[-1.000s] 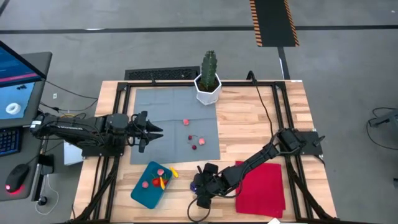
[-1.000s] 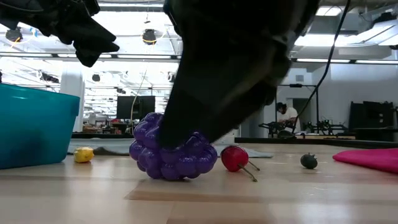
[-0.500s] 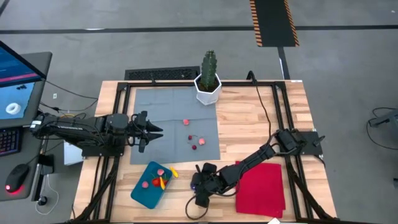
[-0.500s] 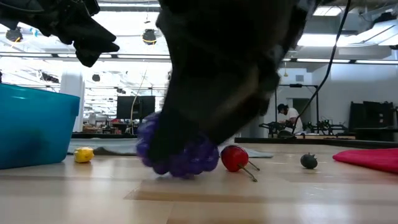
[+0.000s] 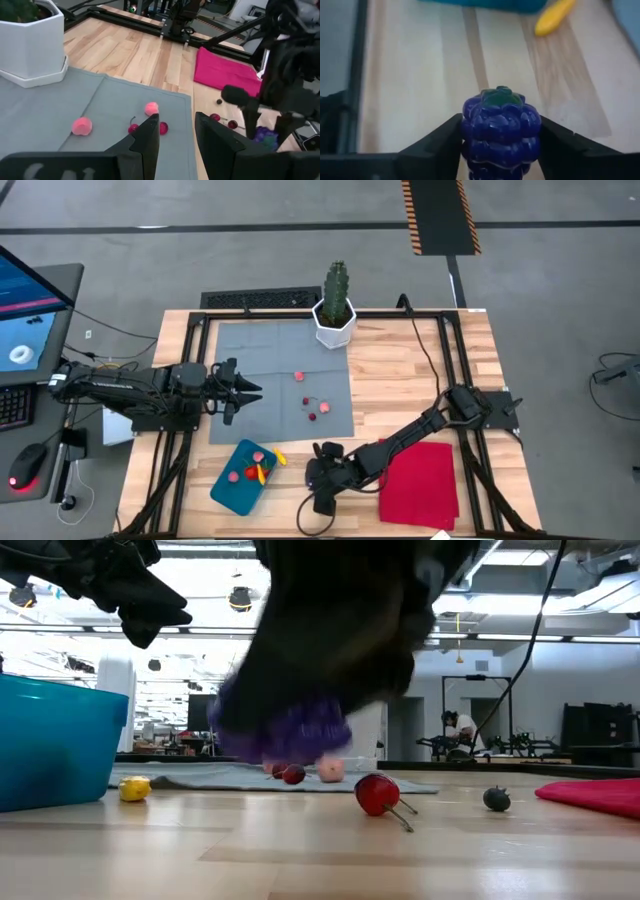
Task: Pick and placing Produce into tupperware
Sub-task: Put the grapes into the blue bin
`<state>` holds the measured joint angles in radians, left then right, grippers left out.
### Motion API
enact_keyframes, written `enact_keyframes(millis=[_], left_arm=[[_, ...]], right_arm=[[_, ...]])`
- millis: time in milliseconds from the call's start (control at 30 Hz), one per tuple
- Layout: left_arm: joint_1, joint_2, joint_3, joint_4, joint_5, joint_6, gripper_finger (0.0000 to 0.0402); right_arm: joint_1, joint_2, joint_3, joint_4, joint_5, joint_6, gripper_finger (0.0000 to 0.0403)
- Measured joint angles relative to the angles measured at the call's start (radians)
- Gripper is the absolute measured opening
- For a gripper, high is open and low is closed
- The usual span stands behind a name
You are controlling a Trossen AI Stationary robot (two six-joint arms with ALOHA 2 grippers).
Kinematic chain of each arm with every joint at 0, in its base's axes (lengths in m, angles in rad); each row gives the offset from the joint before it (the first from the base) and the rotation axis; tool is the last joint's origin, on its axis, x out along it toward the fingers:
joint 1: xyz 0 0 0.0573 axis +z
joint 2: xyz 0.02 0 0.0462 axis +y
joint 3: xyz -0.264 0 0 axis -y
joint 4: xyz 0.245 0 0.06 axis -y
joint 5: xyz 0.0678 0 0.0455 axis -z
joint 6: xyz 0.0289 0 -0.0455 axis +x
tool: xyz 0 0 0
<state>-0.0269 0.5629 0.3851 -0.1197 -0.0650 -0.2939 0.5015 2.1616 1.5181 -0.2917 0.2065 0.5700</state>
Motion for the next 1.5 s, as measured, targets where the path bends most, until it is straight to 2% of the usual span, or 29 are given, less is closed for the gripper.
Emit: enact_keyframes(millis=[200,367,567,633,1000,1167,1367,1500], left_arm=[[0.000,0.000,0.000,-0.003,0.000,-0.001,0.0114],[0.000,0.000,0.000,-0.003,0.000,-0.001,0.0114],[0.000,0.000,0.000,-0.005,0.000,-0.001,0.0114],[0.000,0.000,0.000,-0.006,0.000,-0.001,0.0114],[0.000,0.000,0.000,-0.025,0.002,-0.050,0.0114],[0.000,0.000,0.000,-0.029,0.002,-0.068,0.0114],[0.000,0.000,0.000,-0.034,0.015,-0.091,0.0114],[0.000,0.000,0.000,-0.034,0.015,-0.092,0.0114]], right_arm=[[-0.015,-0.057,0.000,0.010,0.000,-0.058,0.0265],[-0.037,-0.110,0.000,0.042,-0.010,-0.123,0.0258],[-0.071,-0.162,0.001,0.140,-0.125,-0.195,0.0249],[-0.086,-0.174,0.001,0.167,-0.197,-0.197,0.0249],[-0.260,-0.175,0.000,0.353,-0.806,-0.023,0.0249],[-0.349,-0.147,0.000,0.402,-0.996,0.031,0.0249],[-0.434,-0.125,-0.002,0.406,-1.041,0.075,0.0249],[-0.446,-0.127,0.000,0.416,-0.956,0.023,0.0249]])
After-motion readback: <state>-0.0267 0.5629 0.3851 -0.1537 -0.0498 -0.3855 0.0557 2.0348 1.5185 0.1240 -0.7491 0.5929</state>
